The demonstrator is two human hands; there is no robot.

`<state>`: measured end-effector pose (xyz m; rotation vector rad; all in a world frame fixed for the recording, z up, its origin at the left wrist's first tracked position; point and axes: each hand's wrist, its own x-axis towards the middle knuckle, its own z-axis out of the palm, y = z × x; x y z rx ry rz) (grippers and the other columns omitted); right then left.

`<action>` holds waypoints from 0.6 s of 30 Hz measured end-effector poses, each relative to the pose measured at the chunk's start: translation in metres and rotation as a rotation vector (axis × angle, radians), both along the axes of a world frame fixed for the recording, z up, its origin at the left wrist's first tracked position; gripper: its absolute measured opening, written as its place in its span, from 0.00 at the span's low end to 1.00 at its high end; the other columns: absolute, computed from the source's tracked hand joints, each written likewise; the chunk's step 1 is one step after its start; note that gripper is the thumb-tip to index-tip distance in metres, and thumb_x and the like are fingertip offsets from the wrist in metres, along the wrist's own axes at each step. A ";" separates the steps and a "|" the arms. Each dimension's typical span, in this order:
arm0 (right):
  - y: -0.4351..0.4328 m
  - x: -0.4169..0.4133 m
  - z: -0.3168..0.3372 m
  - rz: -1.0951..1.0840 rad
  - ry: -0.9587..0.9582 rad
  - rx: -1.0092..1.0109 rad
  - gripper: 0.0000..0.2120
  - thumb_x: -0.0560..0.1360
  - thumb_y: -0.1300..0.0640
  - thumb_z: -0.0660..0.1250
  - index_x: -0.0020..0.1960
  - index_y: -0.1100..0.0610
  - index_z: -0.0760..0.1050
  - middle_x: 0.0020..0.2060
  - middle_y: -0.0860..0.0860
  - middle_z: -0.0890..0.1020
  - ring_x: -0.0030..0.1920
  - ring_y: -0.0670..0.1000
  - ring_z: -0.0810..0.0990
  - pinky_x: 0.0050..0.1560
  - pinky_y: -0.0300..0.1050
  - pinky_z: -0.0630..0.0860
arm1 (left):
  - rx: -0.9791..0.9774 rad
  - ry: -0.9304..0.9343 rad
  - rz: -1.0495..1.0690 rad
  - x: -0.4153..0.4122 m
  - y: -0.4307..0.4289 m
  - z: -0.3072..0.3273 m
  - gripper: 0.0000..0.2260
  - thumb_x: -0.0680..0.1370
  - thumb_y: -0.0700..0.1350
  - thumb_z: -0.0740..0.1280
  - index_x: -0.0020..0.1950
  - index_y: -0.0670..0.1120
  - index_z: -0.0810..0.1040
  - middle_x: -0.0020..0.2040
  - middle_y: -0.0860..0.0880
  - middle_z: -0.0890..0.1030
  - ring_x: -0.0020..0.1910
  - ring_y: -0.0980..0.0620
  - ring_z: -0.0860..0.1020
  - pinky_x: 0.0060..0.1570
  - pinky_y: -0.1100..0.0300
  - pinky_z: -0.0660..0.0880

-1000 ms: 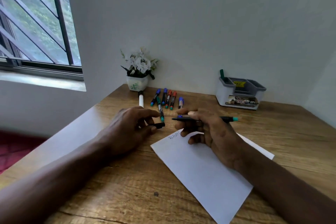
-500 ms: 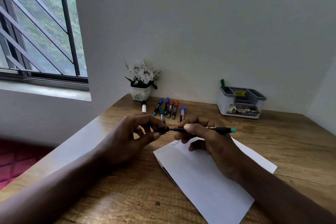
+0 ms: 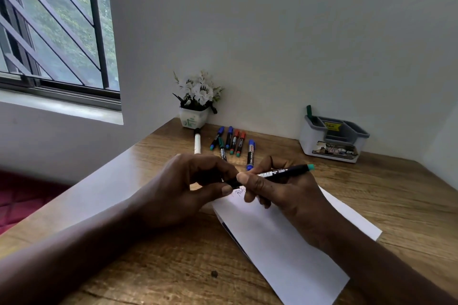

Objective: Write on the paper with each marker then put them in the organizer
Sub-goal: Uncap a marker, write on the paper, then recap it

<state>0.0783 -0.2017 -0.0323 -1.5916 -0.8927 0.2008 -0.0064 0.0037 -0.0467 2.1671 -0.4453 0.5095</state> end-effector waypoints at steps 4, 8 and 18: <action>0.004 -0.005 -0.003 0.018 -0.004 0.015 0.08 0.73 0.57 0.75 0.44 0.62 0.81 0.33 0.55 0.86 0.31 0.47 0.81 0.32 0.39 0.75 | -0.161 0.059 -0.078 -0.003 0.001 -0.001 0.07 0.78 0.35 0.72 0.54 0.43 0.84 0.49 0.44 0.86 0.52 0.43 0.84 0.55 0.41 0.79; 0.007 -0.004 -0.004 0.023 -0.044 0.035 0.07 0.75 0.59 0.74 0.45 0.64 0.81 0.33 0.54 0.86 0.31 0.47 0.81 0.33 0.38 0.76 | -0.209 0.051 -0.081 0.002 0.000 -0.002 0.05 0.77 0.35 0.71 0.52 0.41 0.84 0.49 0.42 0.86 0.51 0.40 0.84 0.52 0.45 0.80; -0.003 0.016 0.004 -0.116 -0.173 0.048 0.08 0.79 0.54 0.66 0.53 0.56 0.81 0.36 0.55 0.86 0.35 0.53 0.82 0.33 0.43 0.77 | 0.303 -0.052 0.301 0.012 0.003 0.005 0.20 0.77 0.62 0.68 0.66 0.58 0.77 0.61 0.60 0.80 0.58 0.63 0.77 0.57 0.54 0.78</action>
